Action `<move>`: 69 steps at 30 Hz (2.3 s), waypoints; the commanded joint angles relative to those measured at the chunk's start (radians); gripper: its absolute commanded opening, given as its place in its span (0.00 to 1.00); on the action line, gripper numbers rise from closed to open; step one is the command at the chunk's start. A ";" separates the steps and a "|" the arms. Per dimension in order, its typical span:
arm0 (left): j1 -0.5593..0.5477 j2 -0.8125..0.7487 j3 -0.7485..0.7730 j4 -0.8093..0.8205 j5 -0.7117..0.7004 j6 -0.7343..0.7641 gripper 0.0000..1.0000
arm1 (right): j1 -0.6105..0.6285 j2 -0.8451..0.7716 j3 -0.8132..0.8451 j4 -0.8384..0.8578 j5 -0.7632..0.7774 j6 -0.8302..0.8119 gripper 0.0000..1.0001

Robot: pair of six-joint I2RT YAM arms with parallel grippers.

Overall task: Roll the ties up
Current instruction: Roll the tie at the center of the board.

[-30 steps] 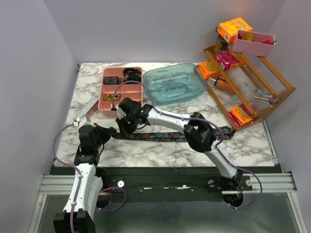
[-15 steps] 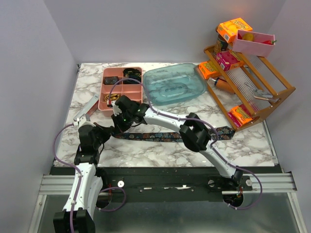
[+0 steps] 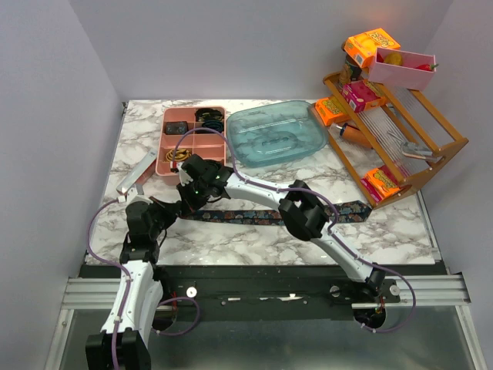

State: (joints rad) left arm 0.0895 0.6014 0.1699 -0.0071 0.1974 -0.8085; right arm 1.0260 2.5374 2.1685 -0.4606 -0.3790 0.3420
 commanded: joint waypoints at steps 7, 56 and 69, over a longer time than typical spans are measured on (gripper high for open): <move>-0.007 0.011 -0.061 0.125 0.097 -0.061 0.00 | -0.006 0.057 0.042 0.017 -0.004 0.019 0.01; -0.192 0.268 0.022 0.190 -0.036 0.012 0.02 | -0.067 -0.272 -0.253 0.033 0.048 -0.074 0.01; -0.198 0.328 0.013 0.251 -0.027 -0.027 0.47 | -0.066 -0.258 -0.260 0.043 0.023 -0.070 0.00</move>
State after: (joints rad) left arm -0.1017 0.9180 0.1722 0.1925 0.1852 -0.8200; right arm 0.9661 2.3016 1.9228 -0.4404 -0.3378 0.2790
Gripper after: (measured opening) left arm 0.470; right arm 0.009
